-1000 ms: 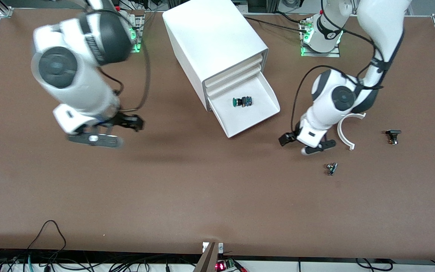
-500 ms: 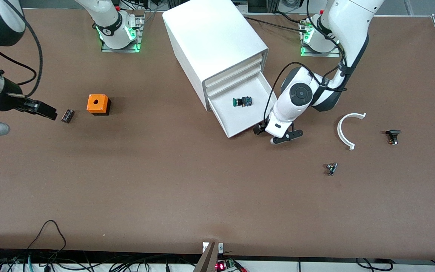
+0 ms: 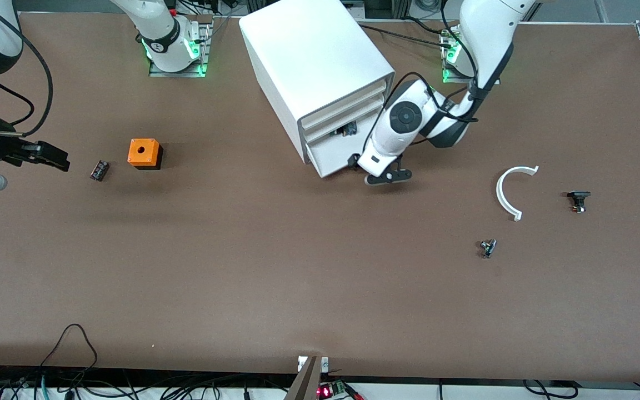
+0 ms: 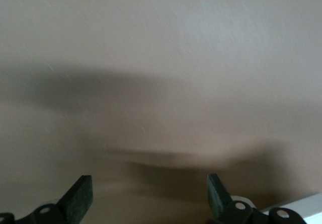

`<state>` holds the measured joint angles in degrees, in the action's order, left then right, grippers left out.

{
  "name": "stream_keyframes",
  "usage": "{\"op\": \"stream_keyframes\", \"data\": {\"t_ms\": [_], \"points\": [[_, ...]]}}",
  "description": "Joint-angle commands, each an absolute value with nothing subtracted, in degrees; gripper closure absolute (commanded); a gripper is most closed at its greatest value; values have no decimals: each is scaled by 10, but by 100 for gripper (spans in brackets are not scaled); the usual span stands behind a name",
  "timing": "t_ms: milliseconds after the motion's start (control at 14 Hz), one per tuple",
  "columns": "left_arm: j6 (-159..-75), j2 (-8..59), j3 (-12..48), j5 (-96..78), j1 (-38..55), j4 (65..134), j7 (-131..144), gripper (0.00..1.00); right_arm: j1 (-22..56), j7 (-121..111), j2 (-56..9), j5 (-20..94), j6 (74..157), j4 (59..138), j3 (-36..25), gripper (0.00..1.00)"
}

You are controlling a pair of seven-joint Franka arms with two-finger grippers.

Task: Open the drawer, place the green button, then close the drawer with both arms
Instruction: 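Push the drawer shut with the left gripper while the right gripper retracts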

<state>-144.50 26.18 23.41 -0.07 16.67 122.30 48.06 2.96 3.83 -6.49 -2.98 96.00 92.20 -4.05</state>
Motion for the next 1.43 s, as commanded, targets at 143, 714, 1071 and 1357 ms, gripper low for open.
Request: {"op": "stream_keyframes", "data": {"t_ms": [143,714,1071,1357], "points": [[-1431,239,272,16,171,1241,489,0,26,9,23,-25,976,1018,-39,0],[-1432,221,273,15,127,1235,486,0,29,-3,50,-25,984,1050,-47,0],[-1432,182,272,16,60,1224,484,0,29,-1,36,-20,991,1031,-50,0],[-1383,105,269,15,-28,1192,479,0,29,-3,38,-23,988,1027,-47,0]]}}
